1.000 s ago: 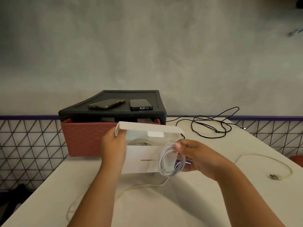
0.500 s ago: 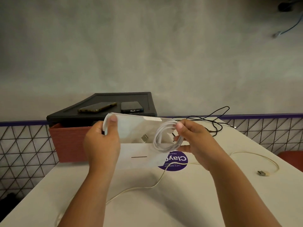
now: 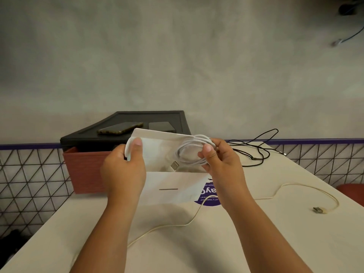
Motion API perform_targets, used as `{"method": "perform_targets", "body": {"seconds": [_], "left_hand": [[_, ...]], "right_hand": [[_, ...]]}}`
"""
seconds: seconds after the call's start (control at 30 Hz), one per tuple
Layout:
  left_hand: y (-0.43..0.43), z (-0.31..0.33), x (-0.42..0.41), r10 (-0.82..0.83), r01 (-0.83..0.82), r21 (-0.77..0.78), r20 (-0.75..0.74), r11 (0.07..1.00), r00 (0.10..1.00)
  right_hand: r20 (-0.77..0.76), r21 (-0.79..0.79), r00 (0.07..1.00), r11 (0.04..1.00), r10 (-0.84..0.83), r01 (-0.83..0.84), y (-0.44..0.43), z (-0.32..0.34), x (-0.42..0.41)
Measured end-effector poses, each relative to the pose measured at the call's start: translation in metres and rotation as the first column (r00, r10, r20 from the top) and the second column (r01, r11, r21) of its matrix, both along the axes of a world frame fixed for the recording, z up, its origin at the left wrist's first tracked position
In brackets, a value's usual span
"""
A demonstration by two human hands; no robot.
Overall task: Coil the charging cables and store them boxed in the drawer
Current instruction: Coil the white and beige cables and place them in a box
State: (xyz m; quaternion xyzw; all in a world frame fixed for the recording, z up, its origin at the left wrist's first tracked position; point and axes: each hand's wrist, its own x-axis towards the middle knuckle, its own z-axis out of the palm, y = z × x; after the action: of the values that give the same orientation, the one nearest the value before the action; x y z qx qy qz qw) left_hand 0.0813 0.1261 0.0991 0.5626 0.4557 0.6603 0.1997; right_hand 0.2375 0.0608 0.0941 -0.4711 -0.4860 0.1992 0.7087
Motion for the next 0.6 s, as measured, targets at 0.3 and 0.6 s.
{"method": "perform_targets", "body": {"seconds": [0.3, 0.6], "left_hand": [[-0.006, -0.001, 0.009, -0.056, 0.057, 0.012, -0.063, 0.998, 0.996], [-0.007, -0.004, 0.011, -0.013, 0.027, 0.09, -0.155, 0.996, 0.988]], "right_hand": [[0.257, 0.072, 0.966, 0.996, 0.031, -0.051, -0.001, -0.003, -0.016], [0.642, -0.255, 0.759, 0.963, 0.104, 0.083, -0.001, -0.008, -0.006]]}}
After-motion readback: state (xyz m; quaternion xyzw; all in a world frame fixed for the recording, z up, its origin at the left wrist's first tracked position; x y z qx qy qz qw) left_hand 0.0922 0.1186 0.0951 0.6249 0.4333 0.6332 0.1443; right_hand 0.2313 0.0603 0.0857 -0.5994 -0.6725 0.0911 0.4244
